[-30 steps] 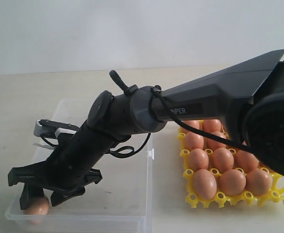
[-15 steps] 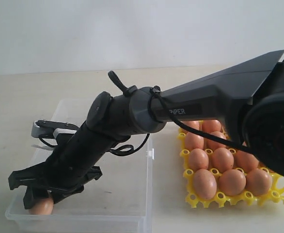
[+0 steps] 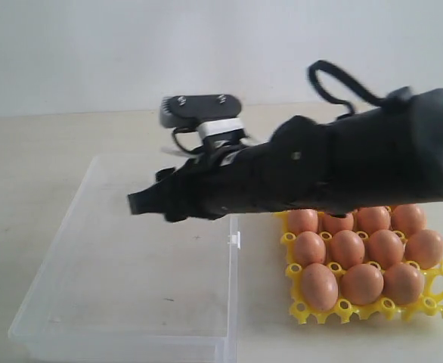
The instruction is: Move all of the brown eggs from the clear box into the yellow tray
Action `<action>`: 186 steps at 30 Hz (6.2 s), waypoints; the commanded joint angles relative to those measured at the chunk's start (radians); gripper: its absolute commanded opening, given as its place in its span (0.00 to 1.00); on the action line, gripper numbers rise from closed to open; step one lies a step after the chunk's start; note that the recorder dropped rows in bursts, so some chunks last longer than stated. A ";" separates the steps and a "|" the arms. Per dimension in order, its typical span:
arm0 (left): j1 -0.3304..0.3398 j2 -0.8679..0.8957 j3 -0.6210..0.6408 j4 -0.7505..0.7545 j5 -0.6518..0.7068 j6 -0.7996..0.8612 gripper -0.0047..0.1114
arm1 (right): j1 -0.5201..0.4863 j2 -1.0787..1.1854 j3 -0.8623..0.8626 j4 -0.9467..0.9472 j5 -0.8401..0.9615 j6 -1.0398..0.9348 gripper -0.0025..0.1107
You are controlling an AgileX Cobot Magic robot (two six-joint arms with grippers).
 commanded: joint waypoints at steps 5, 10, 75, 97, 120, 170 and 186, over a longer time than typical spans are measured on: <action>-0.003 0.001 -0.004 -0.003 -0.014 -0.004 0.04 | -0.126 -0.345 0.325 -0.006 -0.228 -0.143 0.02; -0.003 0.001 -0.004 -0.003 -0.014 -0.004 0.04 | -0.219 -0.456 0.471 0.053 -0.226 -0.199 0.02; -0.003 0.001 -0.004 -0.003 -0.014 -0.004 0.04 | -0.655 -0.447 0.725 -0.112 -0.153 0.046 0.02; -0.003 0.001 -0.004 -0.003 -0.014 -0.004 0.04 | -0.653 -0.393 0.725 -0.162 -0.141 0.079 0.03; -0.003 0.001 -0.004 -0.003 -0.014 -0.004 0.04 | -0.653 -0.390 0.725 -0.167 -0.161 0.130 0.58; -0.003 0.001 -0.004 -0.003 -0.014 -0.004 0.04 | -0.450 -0.766 0.483 -0.243 -0.057 0.145 0.02; -0.003 0.001 -0.004 -0.003 -0.014 -0.004 0.04 | -0.316 -0.817 0.466 -0.291 -0.021 0.023 0.02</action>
